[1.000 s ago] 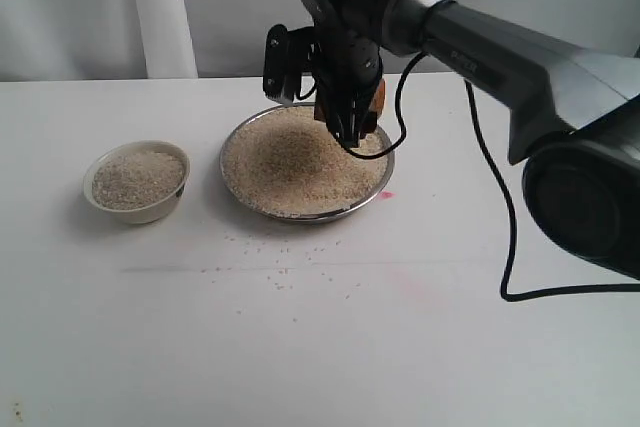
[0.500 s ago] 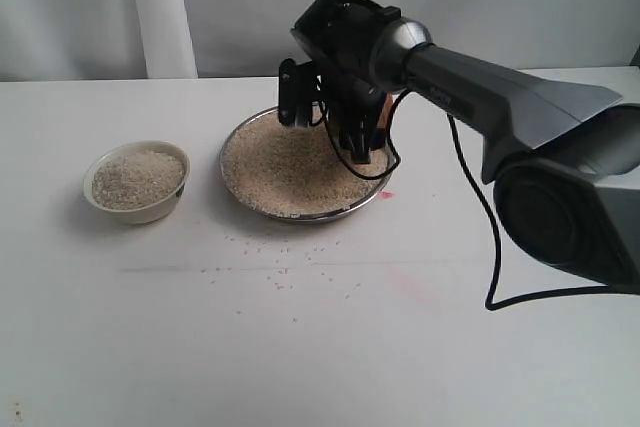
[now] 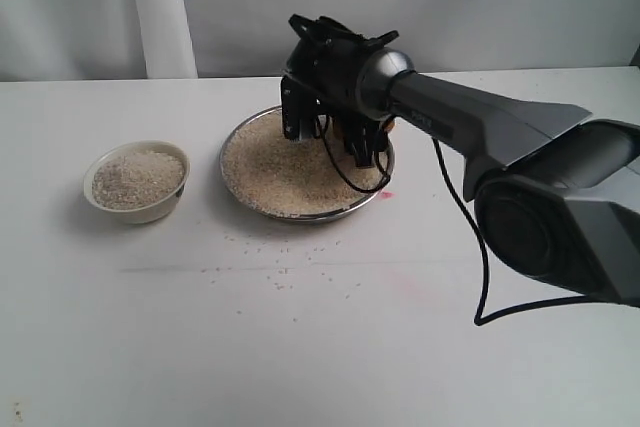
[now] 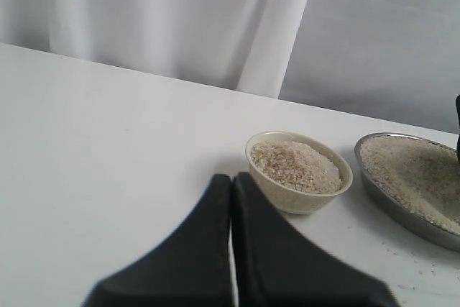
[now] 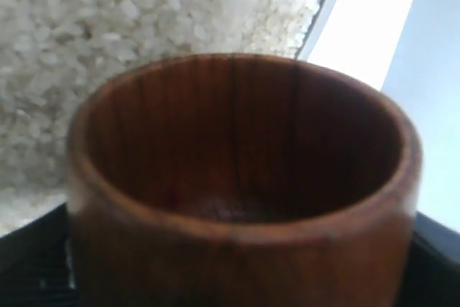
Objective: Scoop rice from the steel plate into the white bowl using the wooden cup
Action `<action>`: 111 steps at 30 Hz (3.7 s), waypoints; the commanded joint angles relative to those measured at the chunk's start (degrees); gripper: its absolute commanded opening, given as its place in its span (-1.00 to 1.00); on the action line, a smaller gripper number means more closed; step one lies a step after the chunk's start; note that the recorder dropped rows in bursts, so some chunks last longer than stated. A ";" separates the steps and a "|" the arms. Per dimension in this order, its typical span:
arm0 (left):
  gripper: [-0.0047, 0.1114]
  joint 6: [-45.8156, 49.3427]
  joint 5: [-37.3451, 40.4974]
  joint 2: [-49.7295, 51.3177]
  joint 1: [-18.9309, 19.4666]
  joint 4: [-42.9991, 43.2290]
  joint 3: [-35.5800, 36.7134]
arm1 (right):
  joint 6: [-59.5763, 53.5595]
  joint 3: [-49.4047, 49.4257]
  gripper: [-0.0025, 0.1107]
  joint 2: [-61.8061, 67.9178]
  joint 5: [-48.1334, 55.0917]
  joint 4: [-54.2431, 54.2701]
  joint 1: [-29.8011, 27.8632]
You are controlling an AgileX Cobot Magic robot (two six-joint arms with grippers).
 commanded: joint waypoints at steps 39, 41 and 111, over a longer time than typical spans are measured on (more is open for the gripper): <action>-0.92 -0.12 -0.20 0.01 -0.26 -0.27 0.11 | 3.53 8.88 -0.96 2.81 -8.11 -7.25 6.27; -0.92 -0.12 -0.20 0.01 -0.26 -0.27 0.11 | 3.53 8.88 -0.96 2.81 -8.59 -5.22 6.27; -0.92 -0.12 -0.20 0.01 -0.26 -0.27 0.11 | 5.90 39.37 -0.96 -16.06 -52.77 47.08 -3.54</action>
